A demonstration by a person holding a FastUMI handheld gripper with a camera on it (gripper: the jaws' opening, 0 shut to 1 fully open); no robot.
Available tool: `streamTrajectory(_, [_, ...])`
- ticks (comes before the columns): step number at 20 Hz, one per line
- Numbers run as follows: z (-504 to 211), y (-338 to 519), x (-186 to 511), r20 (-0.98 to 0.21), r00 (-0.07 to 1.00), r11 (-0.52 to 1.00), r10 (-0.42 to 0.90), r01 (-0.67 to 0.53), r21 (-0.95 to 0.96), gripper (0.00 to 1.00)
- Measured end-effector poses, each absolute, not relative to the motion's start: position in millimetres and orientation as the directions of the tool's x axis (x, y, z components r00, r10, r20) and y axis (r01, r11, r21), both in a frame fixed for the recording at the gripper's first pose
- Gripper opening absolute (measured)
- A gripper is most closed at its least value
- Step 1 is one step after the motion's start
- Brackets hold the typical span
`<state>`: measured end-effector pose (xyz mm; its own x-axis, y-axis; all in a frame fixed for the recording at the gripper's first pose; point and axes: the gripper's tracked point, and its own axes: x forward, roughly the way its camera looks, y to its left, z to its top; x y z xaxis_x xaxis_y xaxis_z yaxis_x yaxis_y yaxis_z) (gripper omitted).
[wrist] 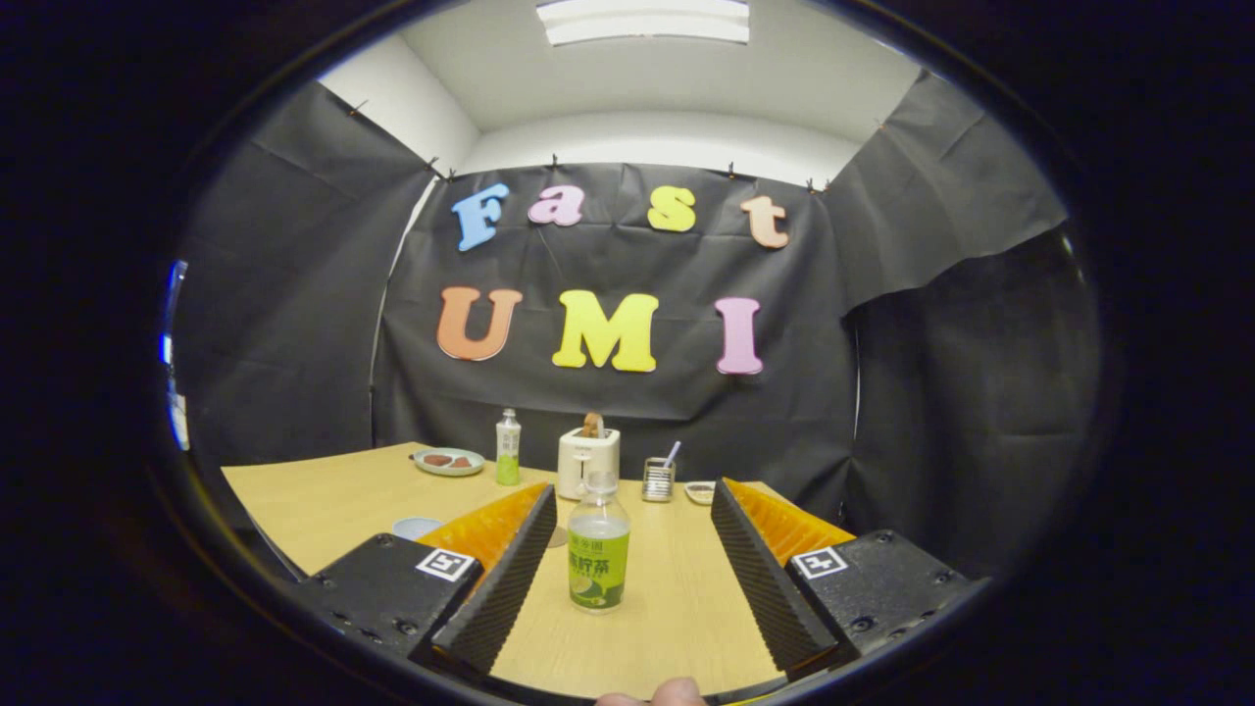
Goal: Take the bottle from table, then pour the juice into the cup, finally place the bottle on the coaster
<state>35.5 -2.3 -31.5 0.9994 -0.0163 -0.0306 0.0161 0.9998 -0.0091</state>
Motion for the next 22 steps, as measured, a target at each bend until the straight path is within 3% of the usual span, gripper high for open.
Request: streamTrajectory(22, [-143.5, 27.4, 151.4, -0.261, 0.965, 0.996, -0.028, 0.049, 0.075, 1.0])
